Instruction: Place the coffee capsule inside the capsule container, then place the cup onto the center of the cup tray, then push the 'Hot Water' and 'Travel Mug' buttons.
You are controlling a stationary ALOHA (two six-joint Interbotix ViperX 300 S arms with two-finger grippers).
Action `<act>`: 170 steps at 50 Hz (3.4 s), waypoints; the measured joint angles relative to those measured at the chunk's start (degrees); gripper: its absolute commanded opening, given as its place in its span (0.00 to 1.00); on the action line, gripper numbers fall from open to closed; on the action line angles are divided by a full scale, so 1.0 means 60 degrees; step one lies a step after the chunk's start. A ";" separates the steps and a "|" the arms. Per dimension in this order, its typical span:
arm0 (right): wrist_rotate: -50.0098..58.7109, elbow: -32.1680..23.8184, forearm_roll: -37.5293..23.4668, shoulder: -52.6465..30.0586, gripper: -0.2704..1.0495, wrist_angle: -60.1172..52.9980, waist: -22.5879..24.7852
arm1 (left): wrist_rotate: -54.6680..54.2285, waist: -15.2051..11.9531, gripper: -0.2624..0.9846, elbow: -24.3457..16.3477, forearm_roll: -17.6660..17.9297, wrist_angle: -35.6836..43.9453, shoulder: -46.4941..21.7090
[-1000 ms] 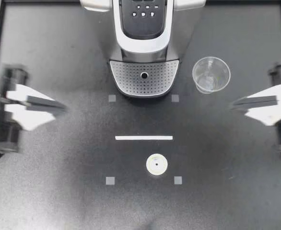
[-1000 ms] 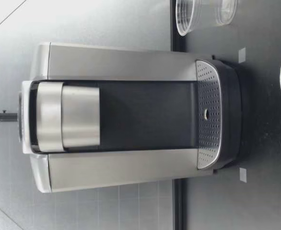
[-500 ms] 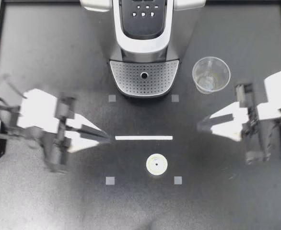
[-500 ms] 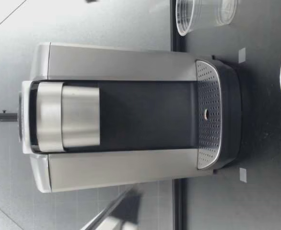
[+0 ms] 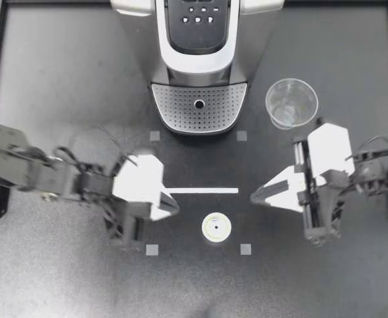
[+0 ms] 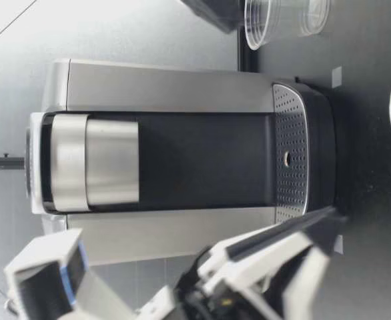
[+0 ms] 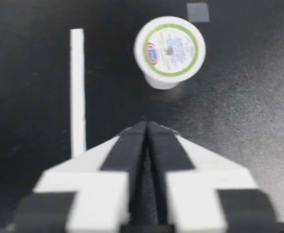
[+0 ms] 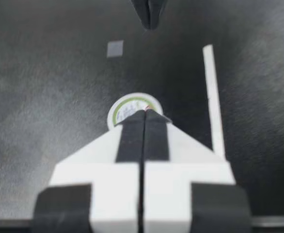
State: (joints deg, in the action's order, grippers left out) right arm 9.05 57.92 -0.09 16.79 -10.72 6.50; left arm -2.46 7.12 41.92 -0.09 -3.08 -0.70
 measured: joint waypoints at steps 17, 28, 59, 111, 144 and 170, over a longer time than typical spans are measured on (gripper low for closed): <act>0.0205 -0.0396 0.0000 -0.1216 0.20 0.0015 0.0381 | -0.0059 0.0249 0.81 -0.0542 0.0000 0.0161 -0.1128; 0.0454 -0.0630 0.0000 -0.1802 0.20 0.0234 0.0410 | -0.0044 0.0249 0.81 -0.0894 0.0000 0.0322 -0.1509; 0.0410 -0.1055 0.0000 -0.2827 0.20 0.0352 0.0425 | 0.0015 0.0073 0.81 -0.1318 -0.0015 0.0864 -0.2065; 0.0381 -0.1392 -0.0015 -0.3311 0.20 0.0352 0.0425 | 0.0088 0.0073 0.81 -0.1934 -0.0015 0.0879 -0.2681; 0.0366 -0.1421 -0.0029 -0.3325 0.20 0.0337 0.0439 | 0.0088 0.0073 0.79 -0.2241 -0.0015 0.0864 -0.2959; 0.0366 -0.1450 -0.0044 -0.3369 0.20 0.0337 0.0439 | 0.0088 0.0073 0.75 -0.2241 -0.0015 0.0703 -0.2915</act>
State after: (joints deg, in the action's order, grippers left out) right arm 11.25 49.22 -0.35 -3.43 -8.70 9.14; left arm -1.93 7.56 28.48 -0.18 1.14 -18.19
